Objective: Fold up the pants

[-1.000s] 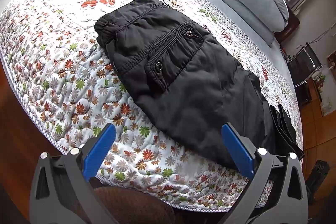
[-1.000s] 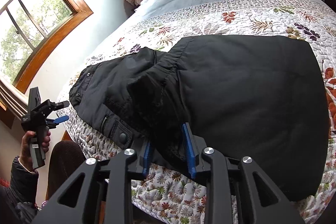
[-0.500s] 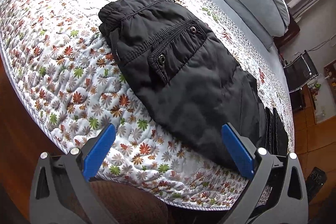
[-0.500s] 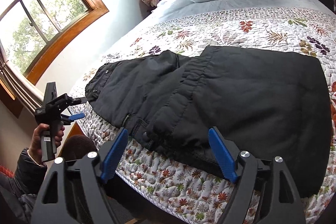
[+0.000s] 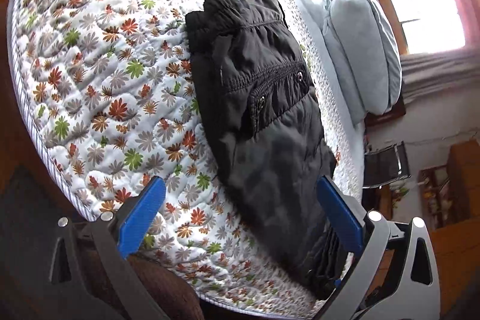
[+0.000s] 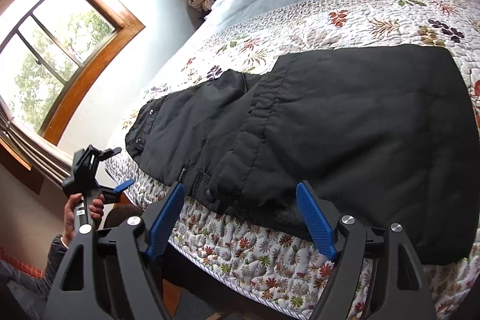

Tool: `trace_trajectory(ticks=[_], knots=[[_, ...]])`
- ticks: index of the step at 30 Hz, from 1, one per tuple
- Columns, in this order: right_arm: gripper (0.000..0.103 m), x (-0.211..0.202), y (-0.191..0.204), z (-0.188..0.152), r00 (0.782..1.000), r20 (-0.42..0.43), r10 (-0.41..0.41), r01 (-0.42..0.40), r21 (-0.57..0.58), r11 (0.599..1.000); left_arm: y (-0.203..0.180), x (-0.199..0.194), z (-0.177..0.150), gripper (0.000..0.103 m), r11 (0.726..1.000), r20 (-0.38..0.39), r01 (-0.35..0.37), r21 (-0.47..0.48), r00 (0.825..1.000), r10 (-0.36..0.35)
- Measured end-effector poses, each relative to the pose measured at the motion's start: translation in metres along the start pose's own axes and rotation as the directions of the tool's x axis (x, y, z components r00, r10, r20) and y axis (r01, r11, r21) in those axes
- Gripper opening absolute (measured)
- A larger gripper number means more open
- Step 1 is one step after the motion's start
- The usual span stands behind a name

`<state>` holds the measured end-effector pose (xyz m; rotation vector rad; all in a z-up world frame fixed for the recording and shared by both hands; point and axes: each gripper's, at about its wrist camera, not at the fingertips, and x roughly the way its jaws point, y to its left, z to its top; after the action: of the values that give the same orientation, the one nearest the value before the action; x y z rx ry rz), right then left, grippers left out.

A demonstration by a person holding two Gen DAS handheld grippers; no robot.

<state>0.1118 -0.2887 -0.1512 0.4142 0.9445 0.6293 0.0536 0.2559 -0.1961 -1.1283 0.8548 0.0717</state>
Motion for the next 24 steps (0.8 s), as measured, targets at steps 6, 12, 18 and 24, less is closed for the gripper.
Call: trace_trajectory(ticks=[6,12,18,24], knots=[[0.079,-0.051,-0.042,0.006,0.993,0.121,0.005,-0.024,0.152,0.988,0.016,0.012,0.016,0.1,0.991,0.002,0.068,-0.116,0.998,-0.069],[0.079,-0.087,-0.079,-0.004,0.981,0.176,-0.082,0.038,0.242,0.97,0.021,0.016,0.024,0.1,0.968,0.002,0.165,-0.191,0.986,-0.168],[0.079,-0.101,-0.107,-0.01,0.971,0.195,-0.137,0.071,0.312,0.947,0.003,0.021,0.029,0.1,0.969,-0.011,0.198,-0.15,0.979,-0.202],[0.081,-0.108,-0.128,-0.018,0.969,0.197,-0.148,0.067,0.366,0.928,0.0,0.047,0.04,0.1,0.952,-0.033,0.244,-0.182,0.967,-0.254]])
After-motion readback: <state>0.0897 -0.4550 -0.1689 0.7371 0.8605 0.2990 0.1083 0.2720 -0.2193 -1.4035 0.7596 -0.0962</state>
